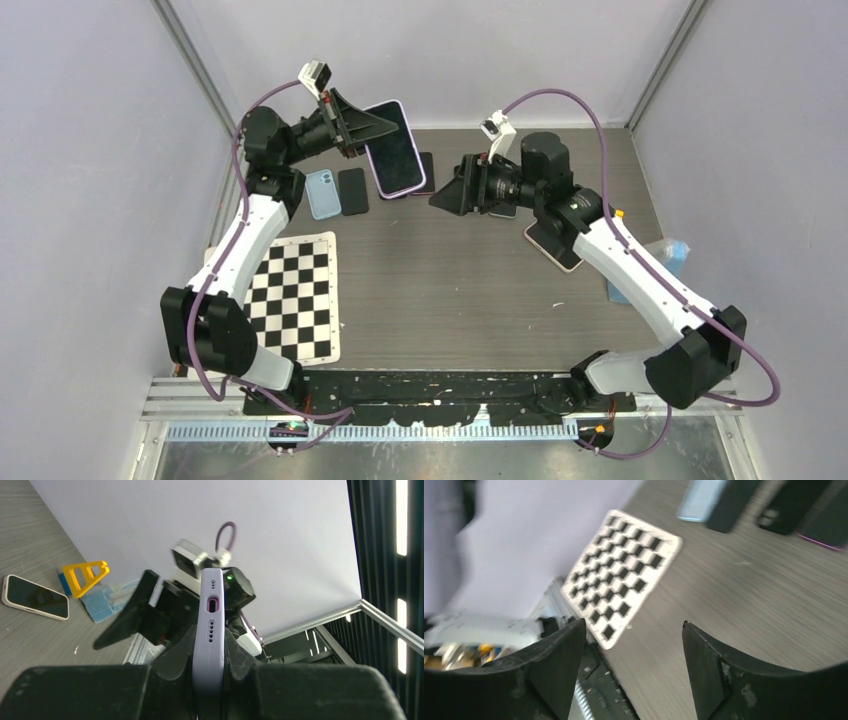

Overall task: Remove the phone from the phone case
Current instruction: Remove the phone case from the phone.

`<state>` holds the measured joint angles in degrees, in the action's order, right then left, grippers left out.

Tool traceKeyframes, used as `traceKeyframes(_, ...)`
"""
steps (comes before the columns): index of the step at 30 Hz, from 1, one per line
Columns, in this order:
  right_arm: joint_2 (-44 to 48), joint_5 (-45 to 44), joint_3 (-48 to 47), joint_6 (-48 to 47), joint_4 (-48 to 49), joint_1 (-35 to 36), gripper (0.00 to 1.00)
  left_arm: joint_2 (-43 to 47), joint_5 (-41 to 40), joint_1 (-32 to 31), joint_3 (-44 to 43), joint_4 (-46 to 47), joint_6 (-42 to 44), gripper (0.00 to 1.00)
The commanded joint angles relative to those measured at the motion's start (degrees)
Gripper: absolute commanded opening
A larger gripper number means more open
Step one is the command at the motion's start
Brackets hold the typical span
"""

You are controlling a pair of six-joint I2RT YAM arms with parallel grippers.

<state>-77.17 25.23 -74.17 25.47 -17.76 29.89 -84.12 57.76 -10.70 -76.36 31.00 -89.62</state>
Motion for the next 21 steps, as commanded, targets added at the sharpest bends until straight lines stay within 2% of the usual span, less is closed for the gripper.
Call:
traceKeyframes(1, 5.0, 21.7, 1.3, 1.1, 15.4, 0.3, 0.79, 3.2, -0.3, 0.4, -0.4, -0.7, 2.5, 0.00)
traceKeyframes(5, 4.5, 29.1, 0.5, 6.3, 22.9, 0.3, 0.82, 3.3, 0.8, 0.4, -0.2, -2.6, 5.2, 0.00)
traceKeyframes(10, 2.6, 29.4, -2.3, 9.3, 24.7, 0.3, 0.79, 3.5, 3.5, 0.4, 0.0, -3.0, 7.3, 0.00)
traceKeyframes(12, 1.0, 29.8, -4.1, 9.5, 23.1, 0.3, 0.73, 3.9, 4.7, 0.4, 0.1, -3.0, 7.9, 0.00)
traceKeyframes(17, -2.6, 31.9, -6.8, 11.3, 22.0, 0.3, 0.43, 5.0, 6.0, 0.3, 0.8, -3.4, 9.1, 0.00)
traceKeyframes(21, -4.5, 32.9, -7.9, 10.5, 20.7, 0.7, 0.28, 5.5, 5.6, 0.3, 1.5, -3.8, 8.8, 0.00)
